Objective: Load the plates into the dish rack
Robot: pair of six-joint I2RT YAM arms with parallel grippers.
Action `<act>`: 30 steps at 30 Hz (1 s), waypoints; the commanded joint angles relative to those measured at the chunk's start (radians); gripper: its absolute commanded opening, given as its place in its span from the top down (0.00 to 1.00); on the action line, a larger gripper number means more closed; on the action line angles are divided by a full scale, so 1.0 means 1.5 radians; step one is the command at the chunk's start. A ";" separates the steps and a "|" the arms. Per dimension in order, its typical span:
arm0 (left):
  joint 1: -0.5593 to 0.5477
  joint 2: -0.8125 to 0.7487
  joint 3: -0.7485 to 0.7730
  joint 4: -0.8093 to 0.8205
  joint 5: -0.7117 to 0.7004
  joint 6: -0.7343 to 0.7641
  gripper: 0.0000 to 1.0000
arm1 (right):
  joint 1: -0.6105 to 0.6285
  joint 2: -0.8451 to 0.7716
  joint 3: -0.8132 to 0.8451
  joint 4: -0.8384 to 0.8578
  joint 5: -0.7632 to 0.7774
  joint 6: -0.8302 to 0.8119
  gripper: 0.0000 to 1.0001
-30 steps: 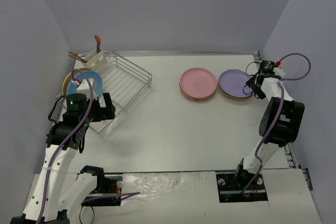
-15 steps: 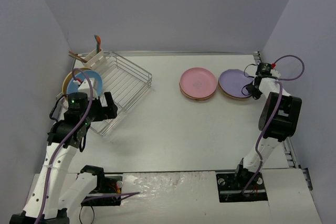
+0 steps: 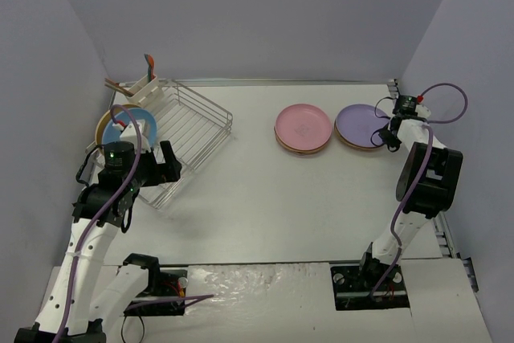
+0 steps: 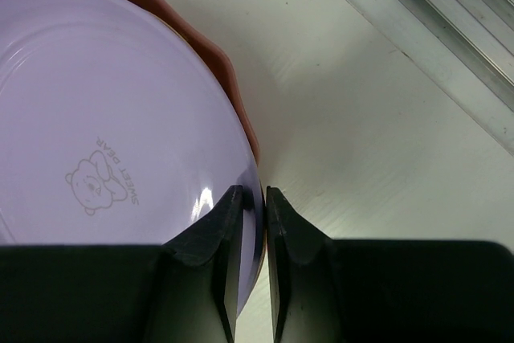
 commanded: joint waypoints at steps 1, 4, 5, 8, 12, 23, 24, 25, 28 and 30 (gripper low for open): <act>-0.005 0.005 0.026 0.037 0.014 -0.019 0.03 | -0.005 -0.064 0.024 -0.023 0.019 -0.010 1.00; -0.006 0.005 0.024 0.041 0.021 -0.026 0.03 | -0.007 -0.065 0.021 -0.028 0.004 -0.009 1.00; -0.006 0.005 0.024 0.040 0.022 -0.027 0.03 | -0.007 -0.064 0.019 -0.030 0.000 -0.007 1.00; -0.005 0.004 0.024 0.040 0.025 -0.032 0.03 | -0.006 -0.061 0.015 -0.033 -0.010 -0.005 1.00; -0.006 0.000 0.013 0.041 0.027 -0.035 0.03 | -0.007 -0.046 0.006 -0.034 -0.014 -0.002 1.00; -0.006 0.001 0.011 0.040 0.031 -0.041 0.03 | -0.010 -0.034 -0.002 -0.048 0.019 0.009 0.85; -0.006 0.001 0.011 0.040 0.031 -0.043 0.03 | -0.012 -0.033 -0.001 -0.049 0.019 0.008 0.84; -0.006 0.001 0.011 0.040 0.031 -0.043 0.03 | -0.014 -0.033 0.000 -0.050 0.019 0.008 0.84; -0.005 0.000 0.011 0.041 0.030 -0.043 0.03 | -0.016 -0.029 0.006 -0.054 0.017 0.006 0.83; -0.005 0.001 0.011 0.042 0.031 -0.044 0.03 | -0.018 -0.029 0.008 -0.056 0.017 0.004 0.82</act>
